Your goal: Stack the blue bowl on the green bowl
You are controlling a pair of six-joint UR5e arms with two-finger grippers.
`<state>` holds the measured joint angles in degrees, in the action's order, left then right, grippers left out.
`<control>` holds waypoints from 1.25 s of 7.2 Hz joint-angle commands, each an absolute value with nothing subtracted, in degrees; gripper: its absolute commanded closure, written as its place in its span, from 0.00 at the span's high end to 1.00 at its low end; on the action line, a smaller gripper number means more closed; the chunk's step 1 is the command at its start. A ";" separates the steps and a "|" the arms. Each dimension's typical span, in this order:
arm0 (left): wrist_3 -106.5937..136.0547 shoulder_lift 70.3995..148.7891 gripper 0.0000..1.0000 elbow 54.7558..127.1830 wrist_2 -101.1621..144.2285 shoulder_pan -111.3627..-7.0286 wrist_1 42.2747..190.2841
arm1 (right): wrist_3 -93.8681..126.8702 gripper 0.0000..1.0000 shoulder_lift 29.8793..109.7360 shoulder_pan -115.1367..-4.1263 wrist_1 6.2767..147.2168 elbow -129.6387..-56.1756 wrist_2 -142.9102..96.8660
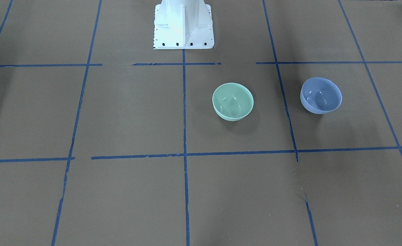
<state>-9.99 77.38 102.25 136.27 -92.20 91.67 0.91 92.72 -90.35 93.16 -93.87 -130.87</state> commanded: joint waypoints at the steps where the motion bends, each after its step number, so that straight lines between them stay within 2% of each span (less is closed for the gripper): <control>1: -9.93 77.61 1.00 103.00 136.49 -92.11 91.67 | 0.88 1.00 92.72 -90.35 93.16 -93.87 -130.87; 4: 0.01 80.15 1.00 104.06 135.79 -90.89 91.67 | 0.97 1.00 92.72 -90.35 93.16 -93.87 -130.87; 6: 18.07 80.24 1.00 104.94 135.79 -82.05 99.00 | 0.97 1.00 92.72 -90.35 93.16 -93.87 -130.87; 7: 19.41 80.42 1.00 105.38 136.05 -76.00 103.66 | 0.88 1.00 92.72 -90.35 93.16 -93.87 -130.87; 9: 29.19 80.77 1.00 105.47 135.79 -70.43 109.74 | 0.97 1.00 92.72 -90.44 93.16 -93.87 -130.87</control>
<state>21.95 80.58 105.42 135.98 -74.34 105.32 0.94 92.72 -90.37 93.16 -93.87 -130.87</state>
